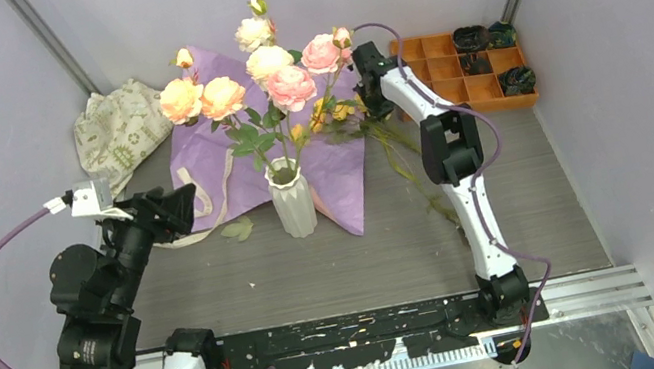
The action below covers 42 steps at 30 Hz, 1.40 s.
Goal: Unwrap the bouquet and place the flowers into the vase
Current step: Pick up the fake flower from the wrapping paper, then insert the fake flower into the vase.
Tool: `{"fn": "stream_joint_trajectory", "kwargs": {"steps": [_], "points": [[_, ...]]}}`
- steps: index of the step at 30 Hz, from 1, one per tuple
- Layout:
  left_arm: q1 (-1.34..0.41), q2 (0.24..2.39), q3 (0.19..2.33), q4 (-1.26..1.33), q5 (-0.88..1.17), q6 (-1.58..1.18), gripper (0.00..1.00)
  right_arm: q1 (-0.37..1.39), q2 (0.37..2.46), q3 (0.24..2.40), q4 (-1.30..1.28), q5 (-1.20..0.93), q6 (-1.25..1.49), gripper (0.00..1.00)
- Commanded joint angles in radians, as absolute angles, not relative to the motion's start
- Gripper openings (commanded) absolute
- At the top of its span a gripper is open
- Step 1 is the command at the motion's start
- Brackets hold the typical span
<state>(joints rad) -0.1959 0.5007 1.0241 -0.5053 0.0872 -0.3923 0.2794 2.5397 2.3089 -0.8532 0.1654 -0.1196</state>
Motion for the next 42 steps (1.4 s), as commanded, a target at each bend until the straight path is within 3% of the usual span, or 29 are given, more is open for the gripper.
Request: {"fn": "stream_joint_trajectory", "kwargs": {"steps": [1,4,12,25,32,42], "points": [[-0.192,0.474,1.048,-0.475,0.078,-0.385,0.66,0.277,2.441,2.237,-0.843,0.106,-0.043,0.07],[-0.192,0.459,1.059,-0.489,0.077,-0.385,0.66,0.279,2.342,2.177,-0.831,0.119,-0.004,0.01],[-0.192,0.425,1.071,-0.497,0.092,-0.401,0.66,0.28,1.918,1.916,-0.733,0.155,0.087,0.01],[-0.192,0.378,1.101,-0.522,0.107,-0.423,0.66,0.325,1.305,1.706,-0.581,0.264,0.22,0.01],[-0.192,0.368,1.106,-0.521,0.113,-0.438,0.66,0.373,1.051,1.601,-0.278,0.066,0.319,0.01],[-0.192,0.37,1.12,-0.515,0.126,-0.456,0.66,0.417,0.975,1.551,0.043,-0.196,0.411,0.01]]}}
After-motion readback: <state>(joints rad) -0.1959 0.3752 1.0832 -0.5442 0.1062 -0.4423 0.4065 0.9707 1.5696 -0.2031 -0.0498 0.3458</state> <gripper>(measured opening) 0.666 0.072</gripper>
